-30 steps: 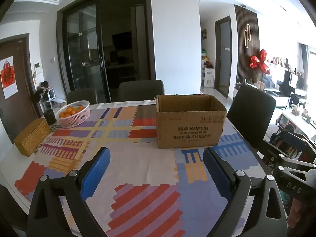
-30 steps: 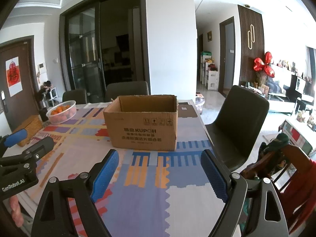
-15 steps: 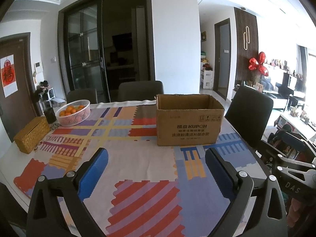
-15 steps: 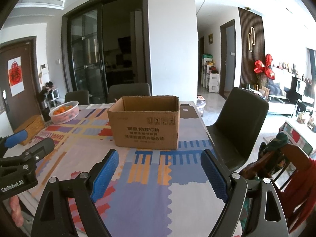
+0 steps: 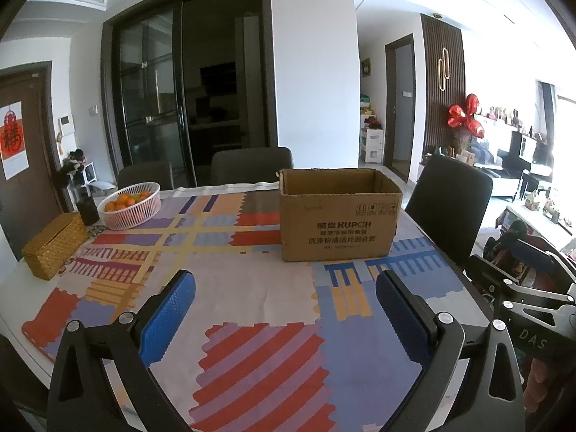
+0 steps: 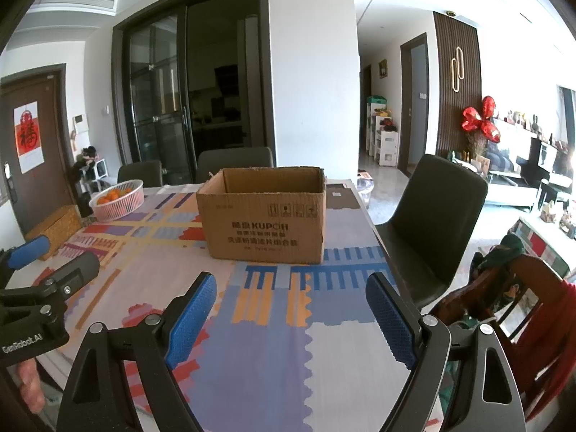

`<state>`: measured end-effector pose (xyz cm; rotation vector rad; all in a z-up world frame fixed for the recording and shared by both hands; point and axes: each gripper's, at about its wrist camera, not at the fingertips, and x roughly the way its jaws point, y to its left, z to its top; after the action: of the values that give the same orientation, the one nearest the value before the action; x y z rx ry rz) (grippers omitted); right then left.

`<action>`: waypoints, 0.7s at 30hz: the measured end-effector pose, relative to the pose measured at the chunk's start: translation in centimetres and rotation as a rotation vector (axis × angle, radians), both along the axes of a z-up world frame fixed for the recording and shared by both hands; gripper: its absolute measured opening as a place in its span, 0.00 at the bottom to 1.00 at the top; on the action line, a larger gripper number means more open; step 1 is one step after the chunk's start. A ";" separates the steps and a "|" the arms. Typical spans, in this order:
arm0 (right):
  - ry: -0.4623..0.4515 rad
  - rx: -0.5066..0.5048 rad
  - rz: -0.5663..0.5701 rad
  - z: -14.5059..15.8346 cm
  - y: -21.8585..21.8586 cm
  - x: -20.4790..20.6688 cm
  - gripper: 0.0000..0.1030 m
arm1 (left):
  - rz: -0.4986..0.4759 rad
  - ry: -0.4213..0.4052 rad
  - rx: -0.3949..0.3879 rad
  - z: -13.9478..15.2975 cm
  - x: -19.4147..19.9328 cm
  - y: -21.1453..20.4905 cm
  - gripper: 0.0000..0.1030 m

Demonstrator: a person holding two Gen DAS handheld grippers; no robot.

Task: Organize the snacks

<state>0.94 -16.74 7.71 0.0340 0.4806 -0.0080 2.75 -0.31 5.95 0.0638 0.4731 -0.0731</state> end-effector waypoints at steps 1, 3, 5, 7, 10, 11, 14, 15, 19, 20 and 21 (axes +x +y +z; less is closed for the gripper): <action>0.000 -0.001 0.000 0.0 0.0 0.0 0.83 | 0.000 -0.001 0.000 0.0 0.0 0.0 0.99; -0.001 -0.001 0.001 0.0 0.0 0.0 0.83 | 0.002 -0.002 -0.002 0.0 0.0 0.0 1.00; -0.001 0.000 0.002 -0.1 -0.1 0.0 0.83 | 0.004 -0.003 -0.001 0.1 -0.1 0.0 1.00; 0.000 -0.001 0.003 -0.2 0.0 -0.1 0.83 | 0.004 -0.003 -0.003 0.1 -0.1 0.0 1.00; 0.001 -0.007 -0.001 -0.3 0.0 -0.2 0.83 | 0.000 -0.004 -0.001 0.1 -0.1 0.0 1.00; 0.000 -0.006 0.000 -0.3 0.0 -0.3 0.83 | -0.001 -0.004 -0.001 0.1 -0.2 0.1 1.00; 0.001 -0.007 0.000 -0.4 0.1 -0.3 0.83 | -0.003 -0.009 -0.003 0.3 -0.4 0.1 1.00; 0.001 -0.007 -0.001 -0.4 0.0 -0.3 0.83 | -0.001 -0.011 -0.002 0.4 -0.4 0.1 1.00; 0.001 -0.007 -0.002 -0.4 0.1 -0.2 0.83 | -0.001 -0.011 -0.004 0.4 -0.5 0.1 1.00; 0.000 -0.007 -0.001 -0.4 0.1 -0.3 0.83 | 0.000 -0.009 -0.006 0.4 -0.5 0.1 1.00; 0.000 -0.008 -0.002 -0.4 0.1 -0.3 0.83 | 0.000 -0.007 -0.007 0.3 -0.5 0.1 1.00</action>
<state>0.63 -16.66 7.31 0.0268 0.4804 -0.0115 2.26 -0.22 6.29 0.0575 0.4654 -0.0747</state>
